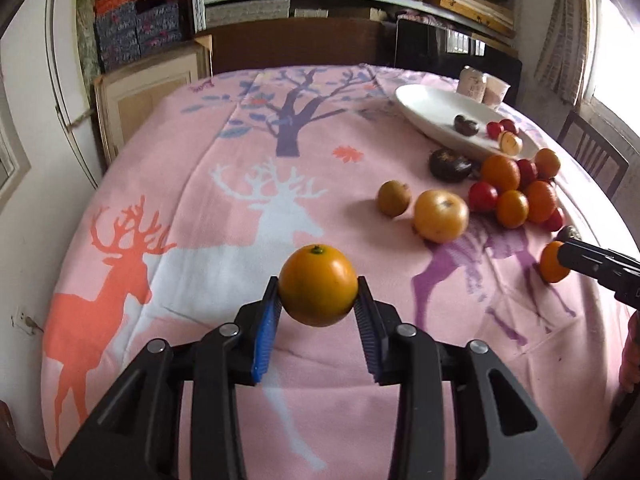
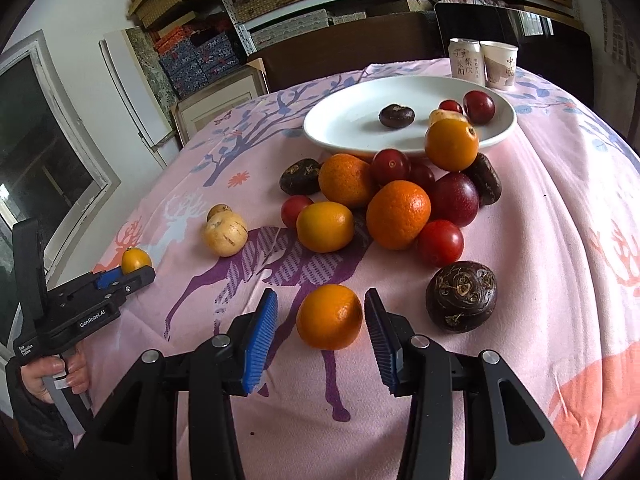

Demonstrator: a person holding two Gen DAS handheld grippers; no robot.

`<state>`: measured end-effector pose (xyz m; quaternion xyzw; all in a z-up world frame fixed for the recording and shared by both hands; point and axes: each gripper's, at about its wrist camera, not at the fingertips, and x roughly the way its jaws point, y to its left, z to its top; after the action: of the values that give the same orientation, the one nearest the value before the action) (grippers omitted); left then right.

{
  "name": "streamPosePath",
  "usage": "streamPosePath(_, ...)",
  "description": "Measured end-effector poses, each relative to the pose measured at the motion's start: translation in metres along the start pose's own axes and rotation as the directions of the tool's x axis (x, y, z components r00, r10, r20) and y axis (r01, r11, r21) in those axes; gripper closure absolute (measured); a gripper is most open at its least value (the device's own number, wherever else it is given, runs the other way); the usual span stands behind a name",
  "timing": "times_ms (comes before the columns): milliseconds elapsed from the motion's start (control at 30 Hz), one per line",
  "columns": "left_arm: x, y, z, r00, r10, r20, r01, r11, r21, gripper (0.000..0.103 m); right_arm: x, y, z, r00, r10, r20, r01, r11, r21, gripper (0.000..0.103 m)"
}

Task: Organize fruits
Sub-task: 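Carry both oranges over the white plate and open both tools to release them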

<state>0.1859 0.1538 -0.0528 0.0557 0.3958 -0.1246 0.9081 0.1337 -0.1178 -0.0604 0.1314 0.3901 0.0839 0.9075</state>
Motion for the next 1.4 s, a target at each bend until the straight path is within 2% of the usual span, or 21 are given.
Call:
streamPosePath(200, -0.036, -0.051, 0.010, 0.997, -0.035, 0.066, 0.031, 0.997, 0.066, 0.067, -0.032, -0.008, 0.011, 0.997, 0.054, 0.060, -0.052, 0.998, -0.035, 0.060)
streamPosePath(333, -0.052, -0.091, 0.030, 0.990, -0.040, 0.138, 0.014, 0.984, 0.180, 0.067, -0.053, -0.021, 0.031, 0.994, -0.007, 0.106, 0.017, 0.995, -0.096, 0.066)
streamPosePath(400, -0.055, -0.107, 0.042, 0.985, -0.051, 0.164, 0.013, 0.975, 0.222, 0.067, -0.060, -0.031, 0.045, 0.994, 0.000, 0.105, 0.012, 0.994, -0.108, 0.067)
streamPosePath(500, -0.057, -0.123, 0.068, 0.976, -0.059, 0.210, 0.014, 0.977, 0.212, 0.067, -0.063, -0.048, 0.070, 0.994, -0.006, 0.108, 0.018, 0.993, -0.116, 0.069)
streamPosePath(567, -0.049, -0.130, 0.088, 0.977, -0.066, 0.205, 0.026, 0.981, 0.190, 0.067, -0.062, -0.059, 0.085, 0.993, 0.013, 0.115, 0.001, 0.993, -0.115, 0.070)
streamPosePath(733, -0.013, -0.146, 0.136, 0.984, -0.031, 0.178, 0.007, 0.991, 0.137, 0.067, -0.047, -0.086, 0.129, 0.992, 0.077, 0.104, -0.065, 0.991, -0.119, 0.070)
streamPosePath(800, -0.002, -0.144, 0.147, 0.982, -0.041, 0.185, 0.024, 0.995, 0.097, 0.067, -0.044, -0.096, 0.140, 0.991, 0.067, 0.118, -0.057, 0.994, -0.092, 0.070)
streamPosePath(900, 0.004, -0.141, 0.145, 0.977, -0.109, 0.182, 0.099, 0.993, 0.065, 0.067, -0.045, -0.101, 0.129, 0.991, 0.089, 0.100, -0.081, 0.994, -0.076, 0.070)
streamPosePath(967, 0.006, -0.143, 0.138, 0.984, -0.095, 0.153, 0.082, 0.993, 0.088, 0.067, -0.049, -0.096, 0.099, 0.987, 0.141, 0.078, -0.136, 0.989, -0.063, 0.070)
streamPosePath(1033, 0.004, -0.144, 0.132, 0.983, -0.090, 0.157, 0.071, 0.990, 0.126, 0.067, -0.052, -0.077, 0.060, 0.980, 0.185, 0.078, -0.177, 0.980, -0.092, 0.065)
streamPosePath(1067, 0.003, -0.144, 0.131, 0.982, -0.100, 0.159, 0.077, 0.987, 0.142, 0.067, -0.049, -0.062, 0.044, 0.984, 0.169, 0.062, -0.160, 0.978, -0.136, 0.065)
streamPosePath(1133, 0.002, -0.141, 0.130, 0.982, -0.100, 0.158, 0.078, 0.987, 0.143, 0.067, -0.038, -0.034, 0.022, 0.997, 0.079, 0.023, -0.072, 0.972, -0.223, 0.067)
streamPosePath(1267, -0.003, -0.125, 0.132, 0.982, -0.103, 0.160, 0.089, 0.992, 0.090, 0.067, -0.006, -0.003, 0.010, 0.994, 0.061, -0.094, -0.085, 0.955, -0.283, 0.066)
streamPosePath(1333, -0.011, -0.118, 0.132, 0.977, -0.118, 0.178, 0.106, 0.992, 0.075, 0.067, -0.002, 0.008, 0.007, 0.999, -0.018, -0.047, 0.000, 0.939, -0.344, 0.065)
streamPosePath(1400, -0.020, -0.116, 0.133, 0.972, -0.113, 0.204, 0.100, 0.992, 0.076, 0.067, 0.000, 0.011, 0.006, 0.998, -0.056, -0.036, 0.039, 0.932, -0.361, 0.065)
